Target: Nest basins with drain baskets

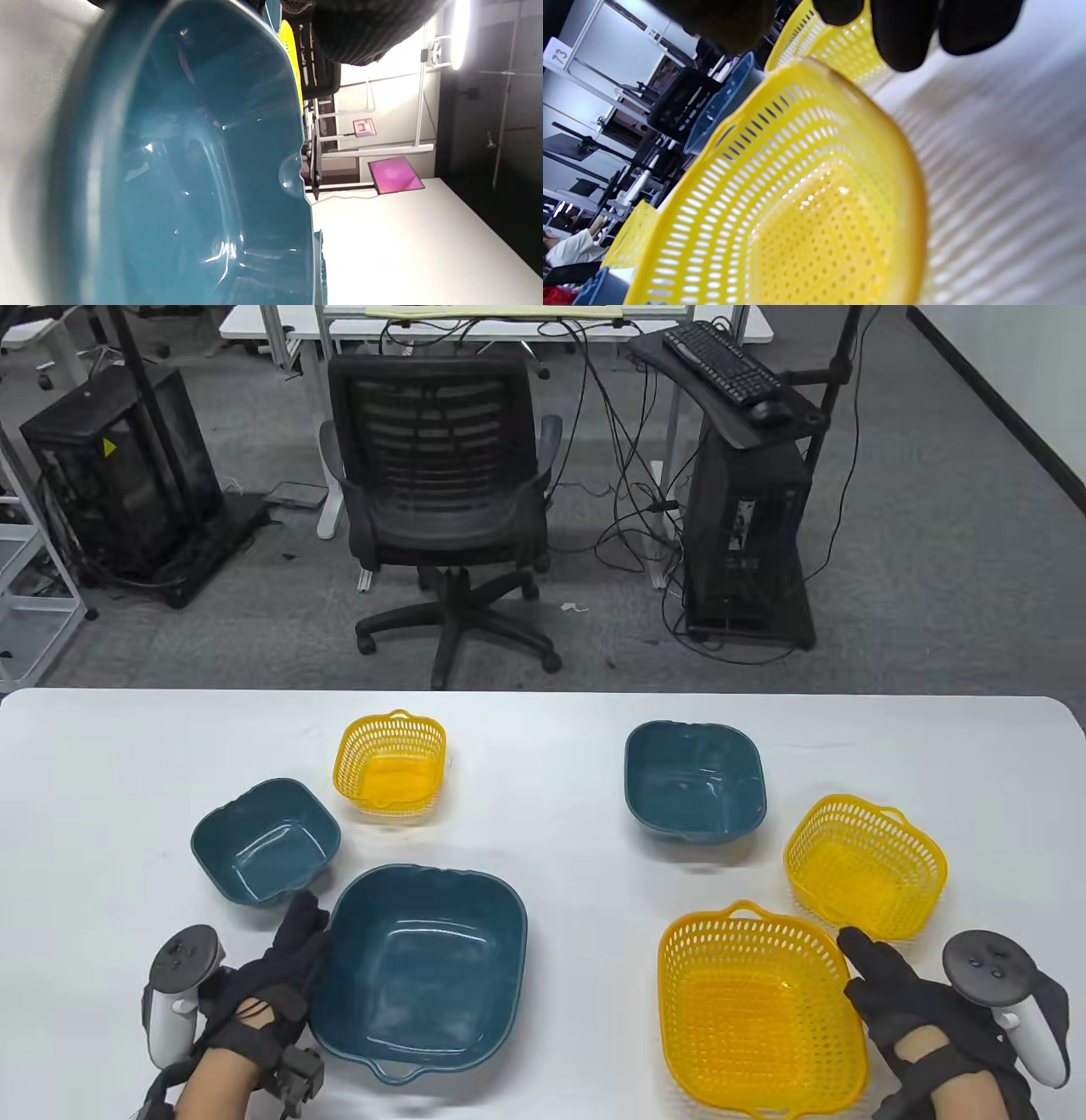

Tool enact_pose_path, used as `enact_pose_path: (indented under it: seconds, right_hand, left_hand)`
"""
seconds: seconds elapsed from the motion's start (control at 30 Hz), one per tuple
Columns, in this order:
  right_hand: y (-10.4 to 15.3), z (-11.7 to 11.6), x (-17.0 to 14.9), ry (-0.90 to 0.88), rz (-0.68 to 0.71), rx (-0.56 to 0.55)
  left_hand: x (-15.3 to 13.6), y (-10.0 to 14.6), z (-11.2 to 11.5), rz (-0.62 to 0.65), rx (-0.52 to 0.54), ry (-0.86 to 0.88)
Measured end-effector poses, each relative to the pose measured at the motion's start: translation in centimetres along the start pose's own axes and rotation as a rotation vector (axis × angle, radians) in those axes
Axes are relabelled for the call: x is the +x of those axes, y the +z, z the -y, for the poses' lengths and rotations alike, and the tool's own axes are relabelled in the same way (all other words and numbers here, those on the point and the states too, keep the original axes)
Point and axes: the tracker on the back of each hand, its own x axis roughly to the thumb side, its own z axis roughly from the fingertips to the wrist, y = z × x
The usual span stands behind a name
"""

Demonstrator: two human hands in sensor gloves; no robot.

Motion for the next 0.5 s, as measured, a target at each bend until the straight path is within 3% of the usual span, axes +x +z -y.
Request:
enact_pose_path:
  seconds: [0.17,0.33,0.5]
  right_hand:
    - [0.0,-0.1,0.0,-0.002,0.003,0.007]
    - [0.2,-0.2,0.8,-0.005,0.048,-0.023]
    - [0.4,-0.3,1.2,-0.015,0.073,-0.027]
  left_hand:
    - [0.1,-0.1,-0.1,0.004,-0.007,0.031]
    - [-0.7,-0.5,-0.6,-0.009,-0.008,0.168]
    - [-1.6,-1.7,-0.2,-0.057,-0.076,0.191]
